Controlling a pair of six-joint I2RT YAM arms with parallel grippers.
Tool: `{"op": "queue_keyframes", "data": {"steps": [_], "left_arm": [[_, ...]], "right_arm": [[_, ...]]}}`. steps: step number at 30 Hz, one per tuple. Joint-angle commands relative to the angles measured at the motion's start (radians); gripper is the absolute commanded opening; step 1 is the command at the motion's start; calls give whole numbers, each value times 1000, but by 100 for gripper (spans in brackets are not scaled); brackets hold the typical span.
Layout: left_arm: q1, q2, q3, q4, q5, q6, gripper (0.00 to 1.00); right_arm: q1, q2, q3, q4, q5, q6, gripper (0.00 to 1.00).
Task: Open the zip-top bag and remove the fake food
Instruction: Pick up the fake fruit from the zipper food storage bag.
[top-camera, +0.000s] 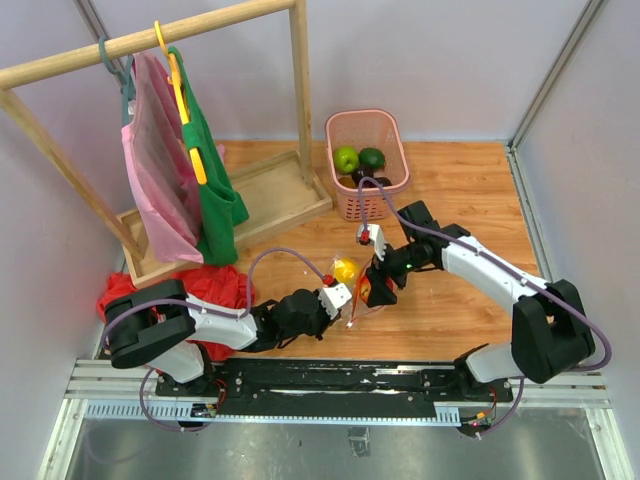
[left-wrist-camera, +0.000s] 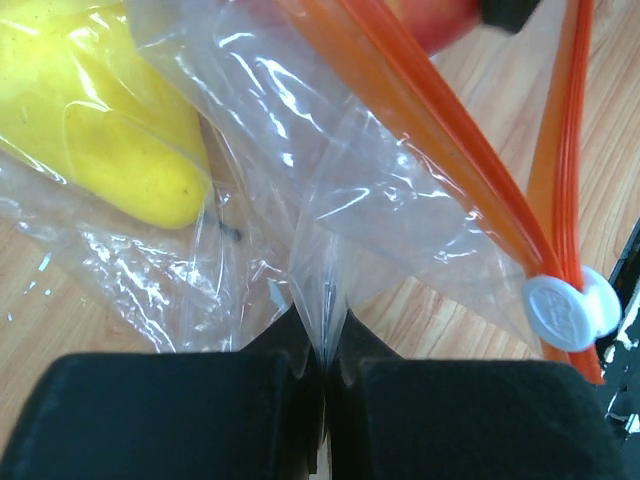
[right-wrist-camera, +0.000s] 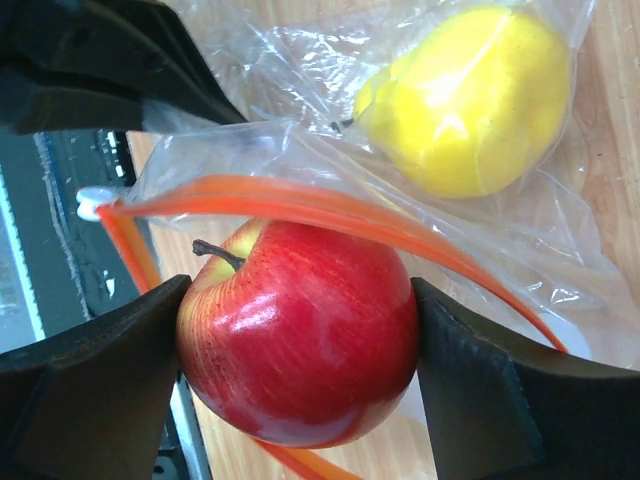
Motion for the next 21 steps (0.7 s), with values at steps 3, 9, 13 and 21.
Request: {"op": "queue_keyframes", "data": {"steps": [3,9,13,21], "left_arm": [[-4,-28,-4,-44,-24,-44,1],[-3,-43,6,-61,-28,-69,2],[-2,-61,16,-74,-28,-71,2],[-3,-86,41,-98,0,-68,2]], "right_arm": [[-81,-58,72,-255,-164,-191,44],[-133,-104,128,-389,-229,-296,44],[-158,-100,157,-415,-300,-293,43],[-167,-48,143,-317,-350,-135,41]]}}
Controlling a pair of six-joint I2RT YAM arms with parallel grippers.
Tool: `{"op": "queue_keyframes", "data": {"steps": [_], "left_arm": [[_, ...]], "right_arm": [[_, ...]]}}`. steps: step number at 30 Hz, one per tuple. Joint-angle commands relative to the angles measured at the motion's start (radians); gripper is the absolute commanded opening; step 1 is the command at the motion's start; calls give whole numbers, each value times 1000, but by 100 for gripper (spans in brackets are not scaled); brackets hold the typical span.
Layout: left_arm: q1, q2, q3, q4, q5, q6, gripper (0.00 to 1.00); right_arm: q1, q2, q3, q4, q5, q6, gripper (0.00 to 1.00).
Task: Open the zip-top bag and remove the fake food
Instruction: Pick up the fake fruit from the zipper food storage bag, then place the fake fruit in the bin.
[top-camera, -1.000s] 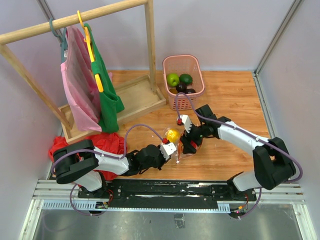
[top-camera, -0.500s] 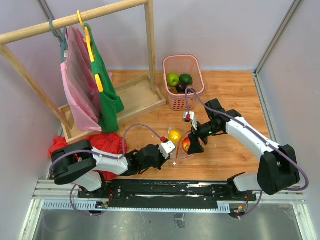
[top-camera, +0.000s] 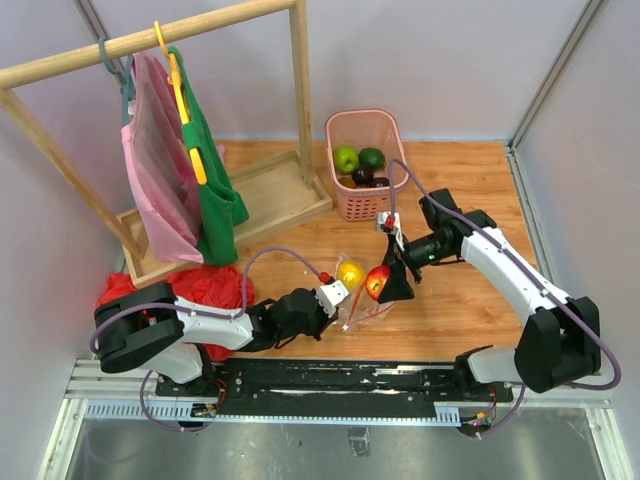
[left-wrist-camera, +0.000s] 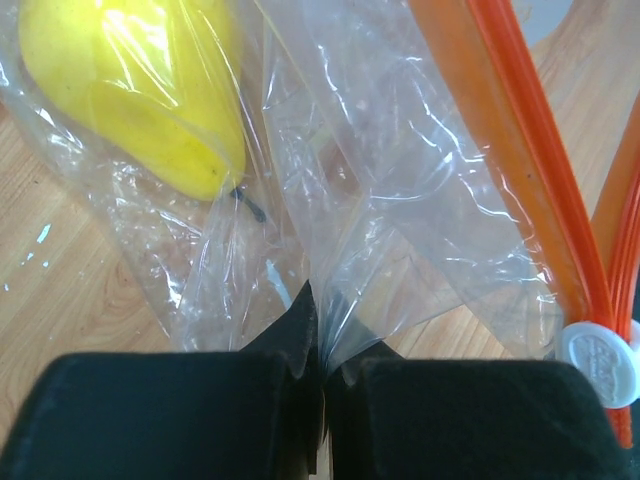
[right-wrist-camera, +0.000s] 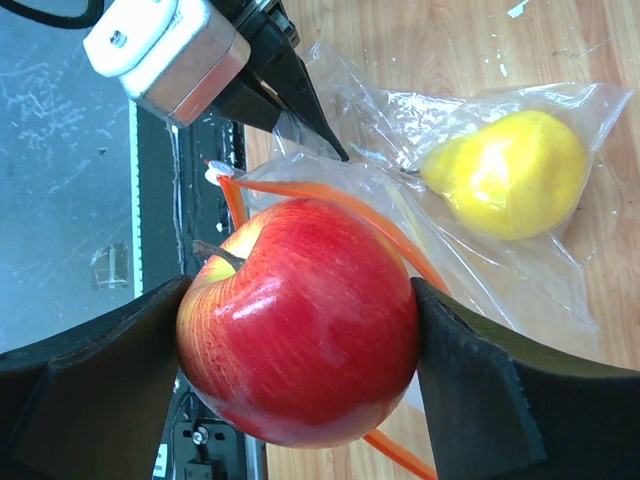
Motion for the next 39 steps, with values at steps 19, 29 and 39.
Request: {"op": "queue_keyframes", "data": {"steps": [19,29,39], "left_arm": [[-4,-244,85,-235,-144,-250,85],[44,-386,103,-442,-138,-511,99],[173,-379,148,-486,-25,-606,99]], "right_arm": [[-146,153,413,387,-4,459,42],[-141,427,700,639,299,731,42],[-117,548,785,610,475,672,54]]}}
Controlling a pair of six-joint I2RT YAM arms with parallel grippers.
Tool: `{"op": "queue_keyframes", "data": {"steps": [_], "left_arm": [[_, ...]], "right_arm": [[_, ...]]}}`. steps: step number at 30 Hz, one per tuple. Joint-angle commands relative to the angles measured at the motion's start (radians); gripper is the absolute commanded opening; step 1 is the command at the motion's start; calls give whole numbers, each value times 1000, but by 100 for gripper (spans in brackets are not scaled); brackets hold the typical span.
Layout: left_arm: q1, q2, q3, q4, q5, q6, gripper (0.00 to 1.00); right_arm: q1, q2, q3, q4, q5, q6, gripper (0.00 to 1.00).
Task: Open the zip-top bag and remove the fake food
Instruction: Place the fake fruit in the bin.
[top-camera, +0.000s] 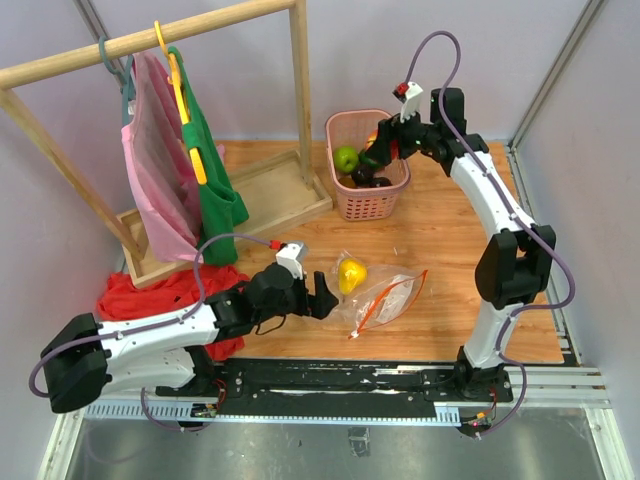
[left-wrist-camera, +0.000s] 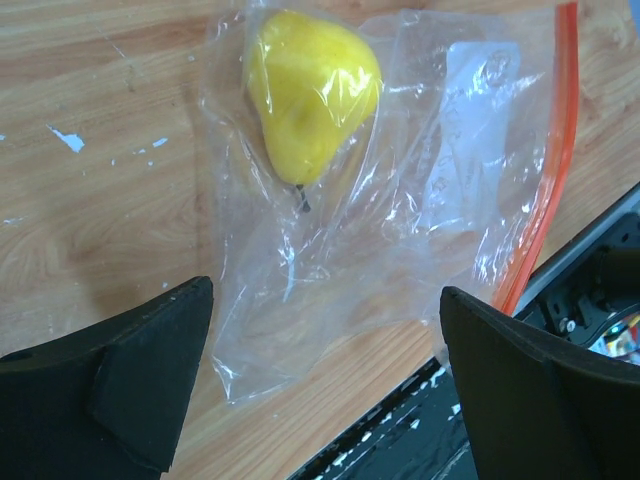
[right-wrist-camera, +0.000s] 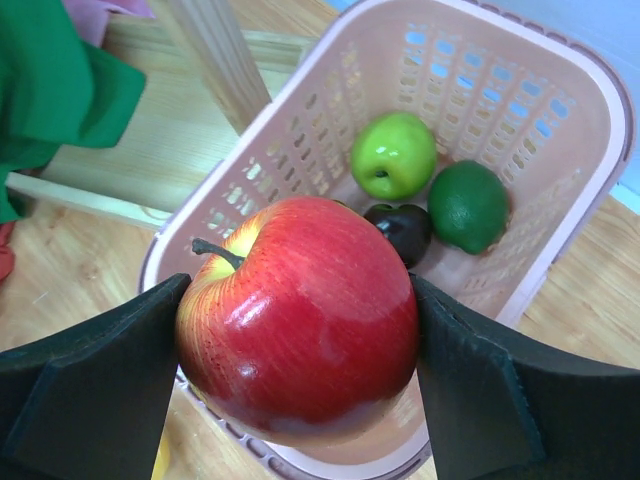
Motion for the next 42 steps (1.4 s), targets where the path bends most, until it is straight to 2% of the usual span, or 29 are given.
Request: {"op": "queue_keyframes", "data": {"steps": [1,3,6,12,17,20,23,27,30,37,42], "left_arm": [[69,1,54,-15,71,-68,99],[101,9,58,-8,104,-86,99],[139,23,63,8,147,-117,99],[201,38,43,50,189,-228,99],[242,22,-13,136,231,-278,99],[246,25,-21,154,232,-278,92],[247,36,-23,169,230,-280,80],[250,66,-10,186,242,-268,75],[252,98,12,197,260,-253,74],[253,165,48,251,288,-234,71],[262,197,53,301,307,-241,70]], "right_arm": [[17,25,31,15,84,0,58],[25,33,32,6,91,-23,69],[31,41,39,-16,89,-72,100],[30,3,7,5,69,-127,99],[1,-68,-46,17,-101,-150,98],[-33,-132,-104,23,-213,-147,99],[-70,-216,-221,55,-336,-150,99],[-104,-378,-403,72,-476,-228,99],[-112,-499,-538,6,-539,-373,99],[-112,-801,-815,-298,-630,-906,99],[-111,-945,-979,-411,-664,-1033,99]]}}
